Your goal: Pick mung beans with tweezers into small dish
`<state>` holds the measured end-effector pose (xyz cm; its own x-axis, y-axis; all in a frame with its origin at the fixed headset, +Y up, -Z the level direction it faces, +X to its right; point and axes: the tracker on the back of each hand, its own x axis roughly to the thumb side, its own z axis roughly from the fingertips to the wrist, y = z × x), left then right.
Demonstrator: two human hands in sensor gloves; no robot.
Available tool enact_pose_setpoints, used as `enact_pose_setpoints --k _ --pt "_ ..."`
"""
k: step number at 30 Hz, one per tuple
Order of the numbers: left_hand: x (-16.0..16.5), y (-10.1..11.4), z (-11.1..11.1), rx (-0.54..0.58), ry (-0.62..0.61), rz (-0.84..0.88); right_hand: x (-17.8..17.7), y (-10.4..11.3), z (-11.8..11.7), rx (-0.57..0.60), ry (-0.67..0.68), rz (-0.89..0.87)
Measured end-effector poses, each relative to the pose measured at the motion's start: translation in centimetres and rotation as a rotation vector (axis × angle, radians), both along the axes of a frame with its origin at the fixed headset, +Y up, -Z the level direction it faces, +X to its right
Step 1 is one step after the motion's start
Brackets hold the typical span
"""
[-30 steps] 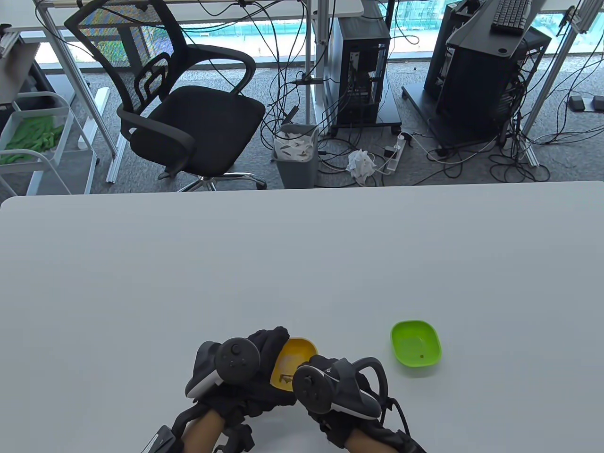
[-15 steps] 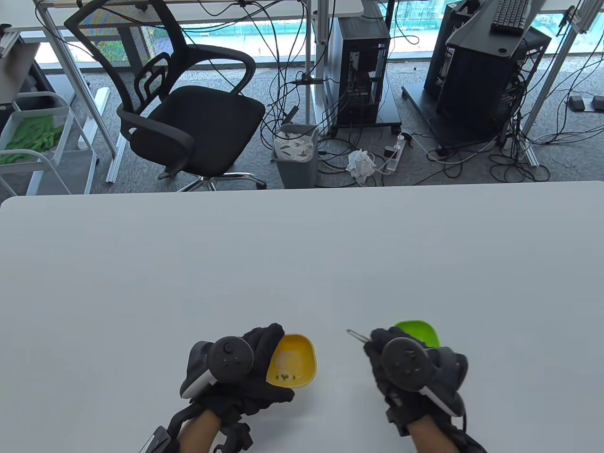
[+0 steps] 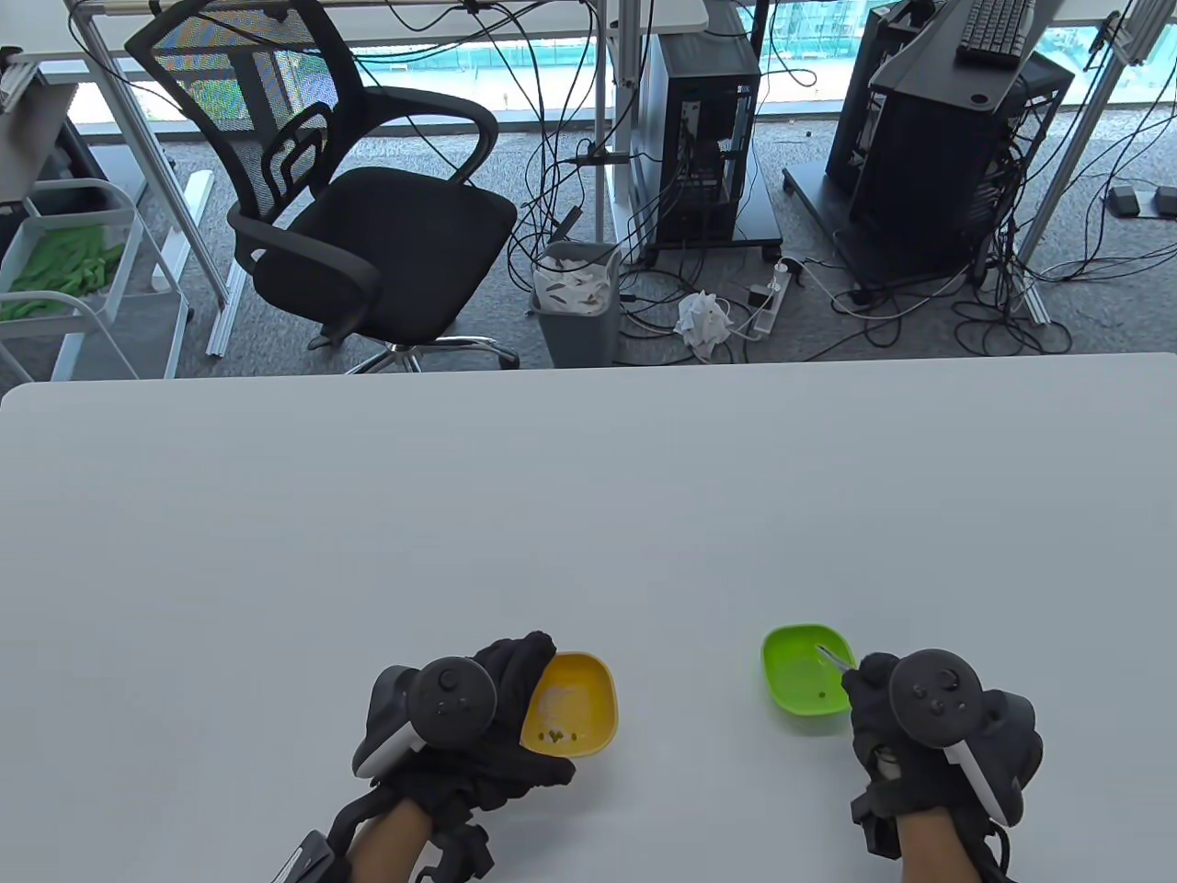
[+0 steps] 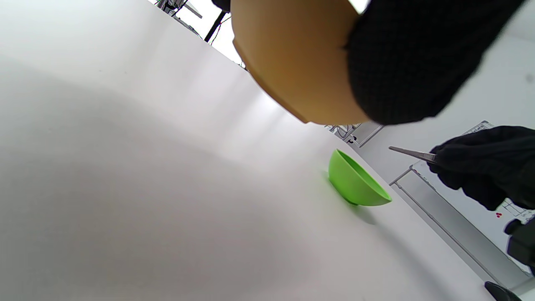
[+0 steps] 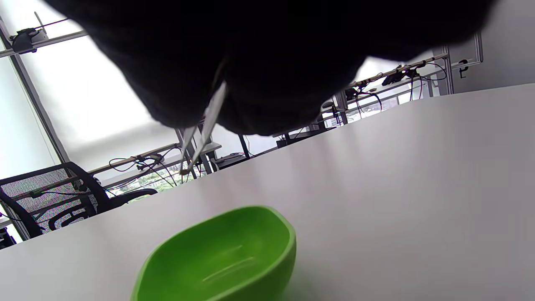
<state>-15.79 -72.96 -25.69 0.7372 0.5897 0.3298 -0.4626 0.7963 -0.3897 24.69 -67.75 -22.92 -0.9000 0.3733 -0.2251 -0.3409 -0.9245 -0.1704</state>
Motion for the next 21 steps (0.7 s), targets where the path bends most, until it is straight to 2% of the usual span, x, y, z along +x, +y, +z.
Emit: enact_pose_setpoints --k 21 --pt "0.24 -0.15 0.01 -0.009 -0.005 0.005 0.46 -0.94 -0.15 -0.016 -0.012 -0.046"
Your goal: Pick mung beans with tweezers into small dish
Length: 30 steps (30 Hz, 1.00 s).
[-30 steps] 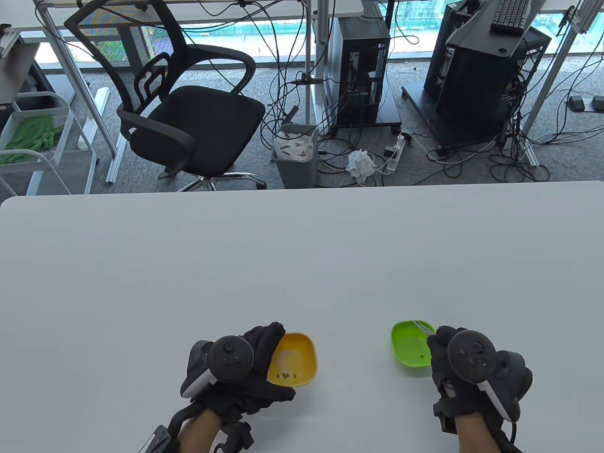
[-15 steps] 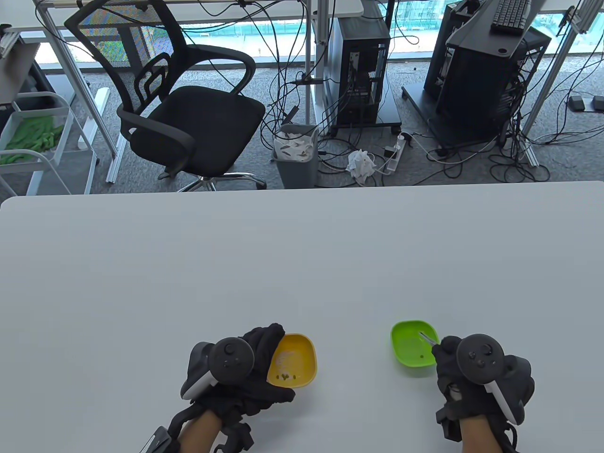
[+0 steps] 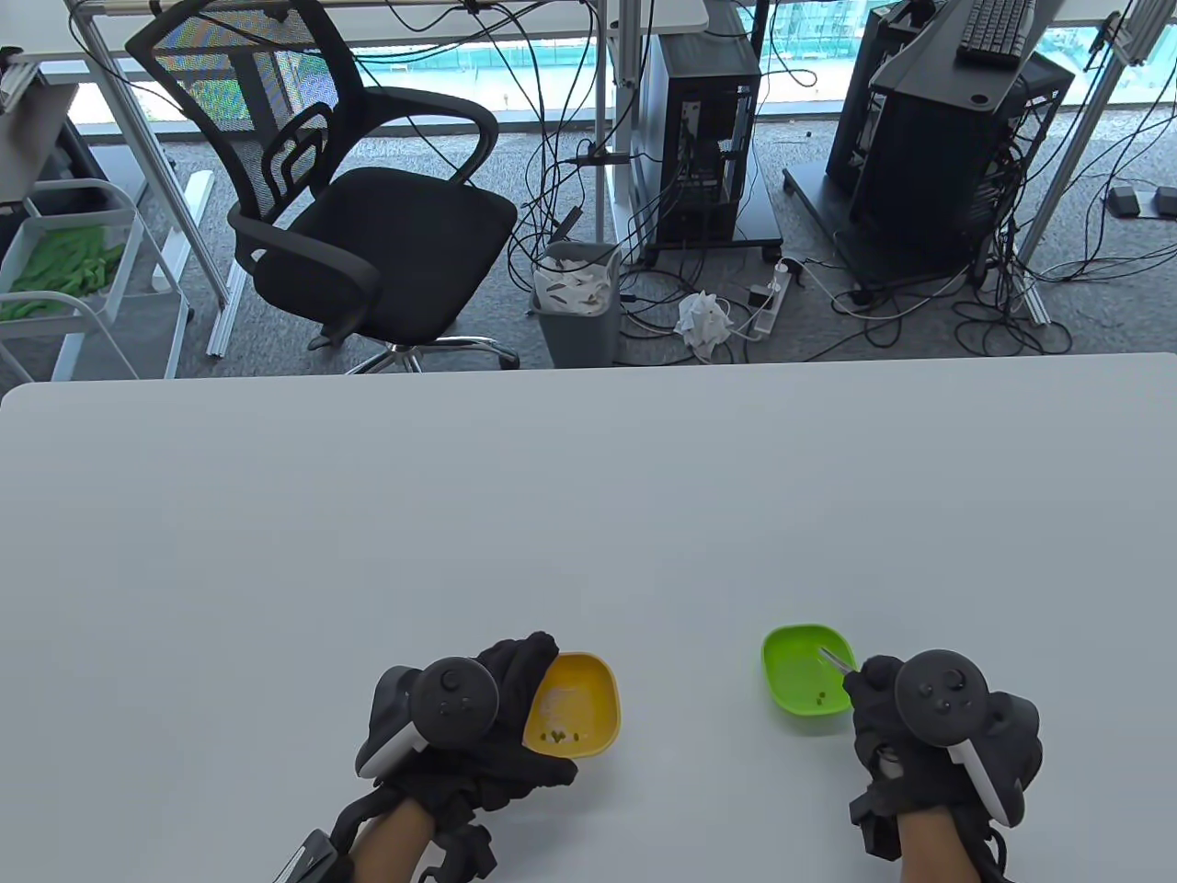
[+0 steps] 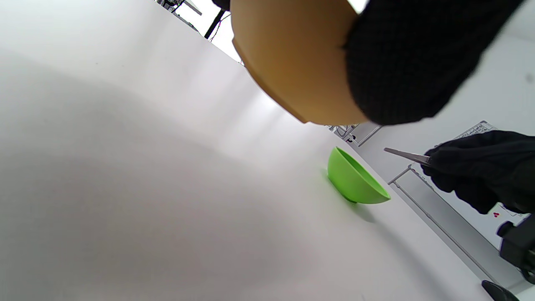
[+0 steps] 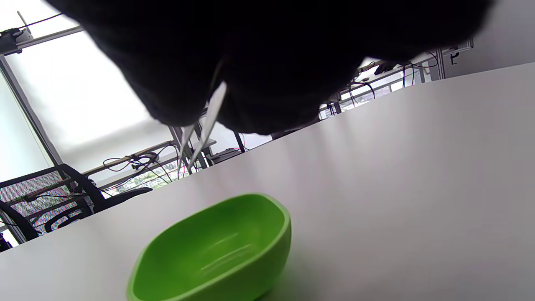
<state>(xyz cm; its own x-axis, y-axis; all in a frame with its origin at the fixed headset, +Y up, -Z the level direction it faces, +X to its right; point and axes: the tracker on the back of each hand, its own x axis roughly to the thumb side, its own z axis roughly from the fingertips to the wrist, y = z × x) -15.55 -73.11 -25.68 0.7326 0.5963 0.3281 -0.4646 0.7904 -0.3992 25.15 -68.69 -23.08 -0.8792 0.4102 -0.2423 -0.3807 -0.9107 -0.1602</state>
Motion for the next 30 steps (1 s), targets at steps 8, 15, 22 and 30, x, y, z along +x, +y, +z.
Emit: enact_pose_setpoints --k 8,15,22,30 --pt "0.0 0.0 -0.1 0.003 0.001 0.006 -4.4 2.6 0.2 0.102 0.139 0.036" --pt "0.1 0.0 -0.1 -0.001 0.002 0.006 -13.9 5.9 0.1 0.110 0.453 0.032" --pt "0.0 0.0 -0.1 -0.004 0.005 0.005 -20.7 2.8 0.6 0.029 0.642 0.116" --pt "0.0 0.1 -0.1 0.003 0.001 0.005 -21.1 2.0 0.7 -0.004 0.654 0.121"
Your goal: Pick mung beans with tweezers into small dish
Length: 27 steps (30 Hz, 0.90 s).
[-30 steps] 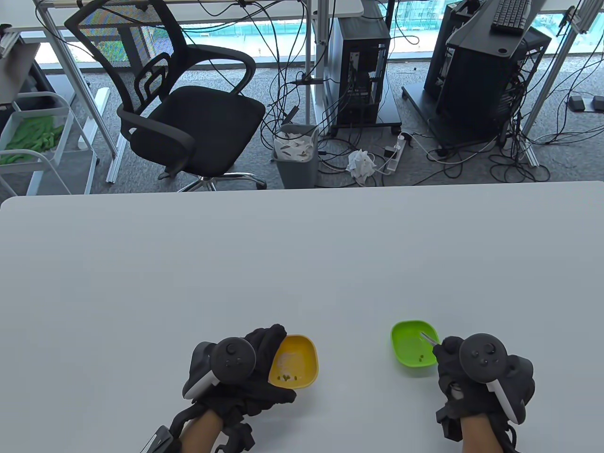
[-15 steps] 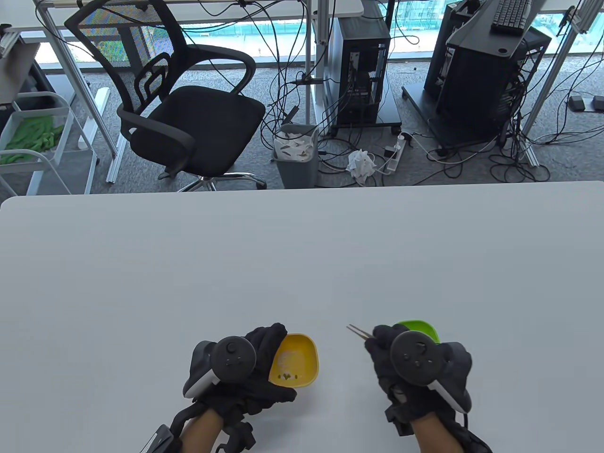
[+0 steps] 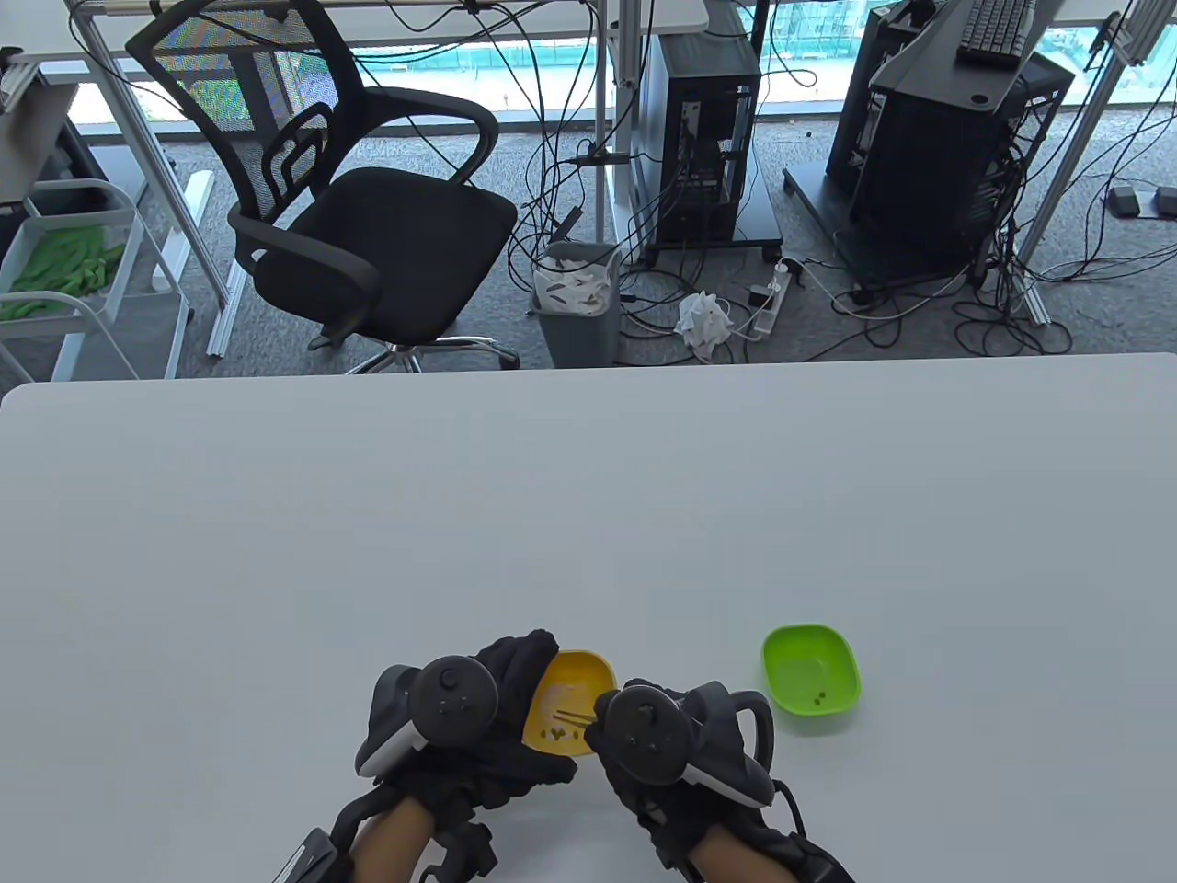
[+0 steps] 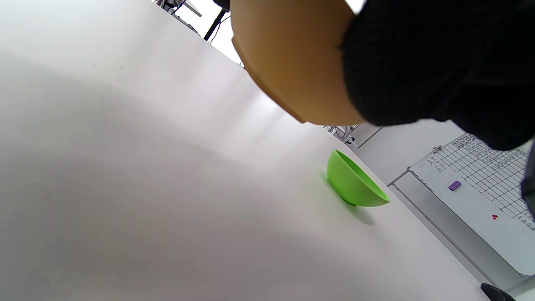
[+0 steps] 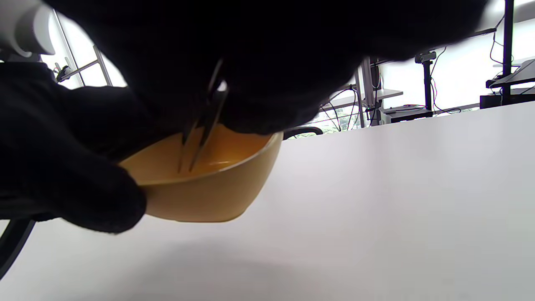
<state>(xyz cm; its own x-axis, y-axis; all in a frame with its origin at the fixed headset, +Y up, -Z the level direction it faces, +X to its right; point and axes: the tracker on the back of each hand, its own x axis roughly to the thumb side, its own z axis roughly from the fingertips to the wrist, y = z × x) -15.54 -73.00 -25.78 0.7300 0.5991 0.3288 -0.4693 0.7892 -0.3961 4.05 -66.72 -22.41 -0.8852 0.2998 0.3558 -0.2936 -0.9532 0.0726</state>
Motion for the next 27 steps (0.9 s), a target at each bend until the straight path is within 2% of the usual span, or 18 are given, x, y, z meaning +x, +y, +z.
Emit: enact_pose_setpoints --k 13,27 --pt "0.1 0.0 0.0 0.001 -0.004 -0.001 -1.4 -0.8 0.0 -0.048 0.032 0.052" --pt "0.1 -0.1 0.1 -0.001 -0.006 -0.012 -1.8 -1.0 0.0 -0.026 0.030 0.065"
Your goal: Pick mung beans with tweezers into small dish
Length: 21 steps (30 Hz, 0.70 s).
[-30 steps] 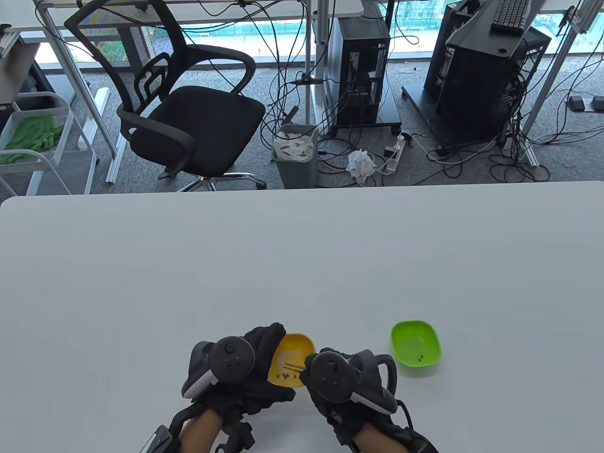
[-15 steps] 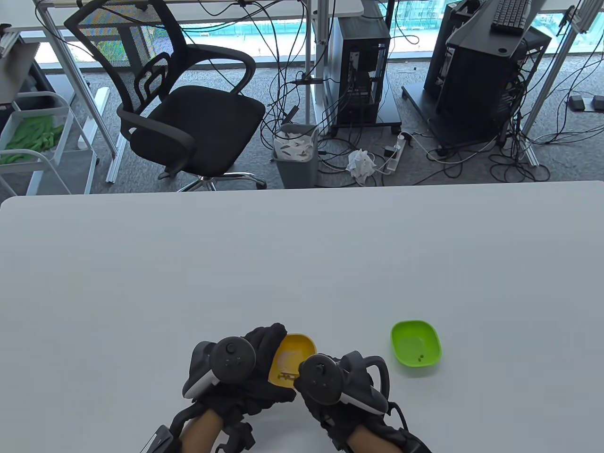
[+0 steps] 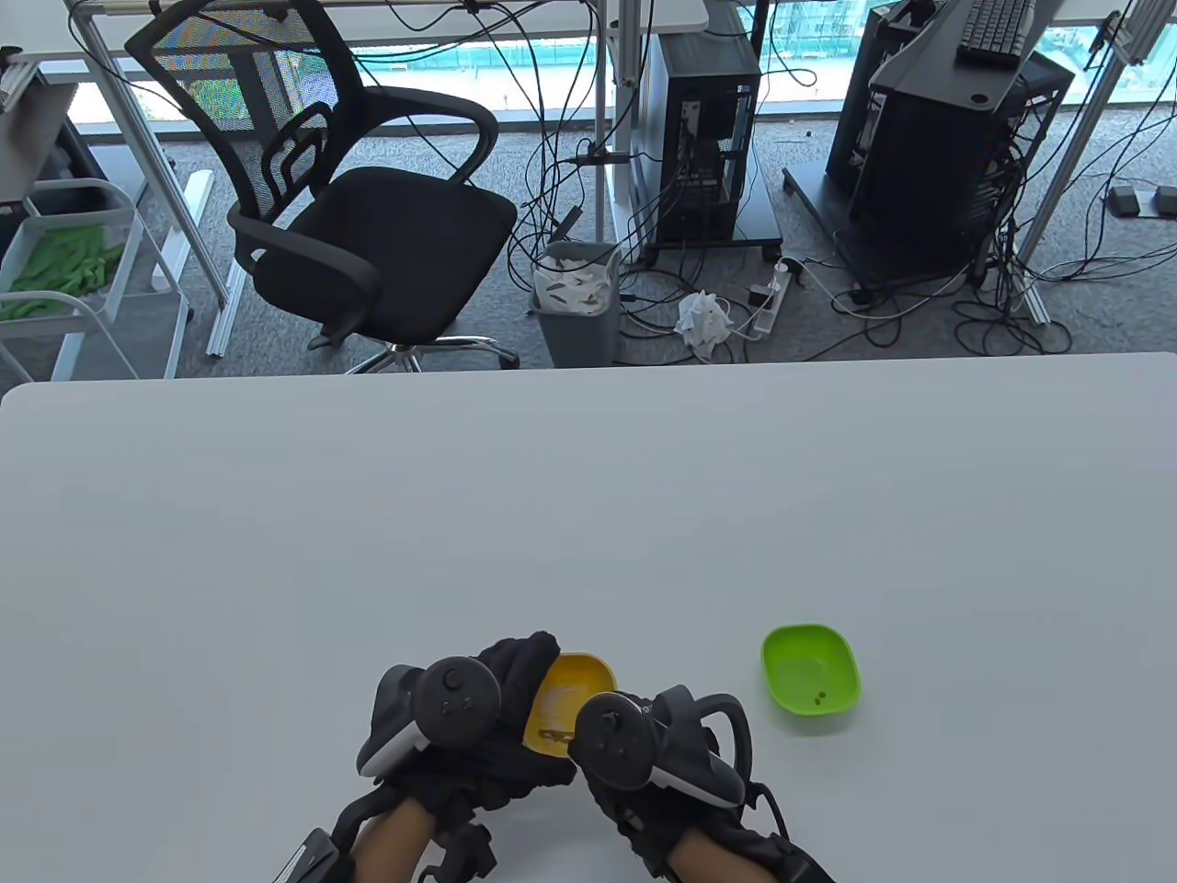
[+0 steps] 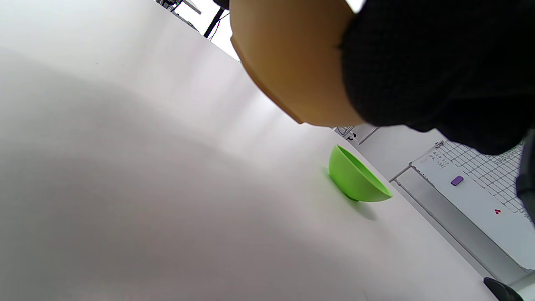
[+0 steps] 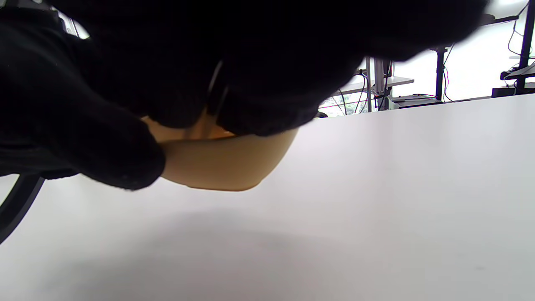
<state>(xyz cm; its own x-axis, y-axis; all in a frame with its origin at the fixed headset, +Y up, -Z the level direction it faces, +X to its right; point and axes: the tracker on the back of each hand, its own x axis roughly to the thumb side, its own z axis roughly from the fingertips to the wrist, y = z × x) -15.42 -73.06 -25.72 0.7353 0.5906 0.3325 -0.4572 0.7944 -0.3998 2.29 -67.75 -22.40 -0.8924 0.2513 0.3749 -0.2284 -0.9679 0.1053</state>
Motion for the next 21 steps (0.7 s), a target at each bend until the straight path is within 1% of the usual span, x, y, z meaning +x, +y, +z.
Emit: enact_pose_setpoints --k 6,11,14,17,18,21 --pt "-0.1 0.0 0.0 0.005 0.002 0.011 0.7 0.5 0.0 0.027 -0.021 -0.035" --pt "-0.1 0.0 0.0 0.001 0.006 0.017 2.3 1.3 0.3 0.054 -0.057 -0.080" --pt "-0.3 0.1 -0.1 0.001 0.012 0.023 4.7 2.6 0.5 0.094 -0.120 -0.134" --pt "-0.4 0.1 -0.1 0.002 0.016 0.025 8.8 3.9 0.6 0.139 -0.238 -0.178" --pt "-0.4 0.1 -0.1 0.000 0.016 0.028 11.0 4.3 0.6 0.155 -0.306 -0.190" --pt "-0.5 0.1 -0.2 -0.002 0.018 0.034 15.6 4.1 0.7 0.162 -0.465 -0.171"
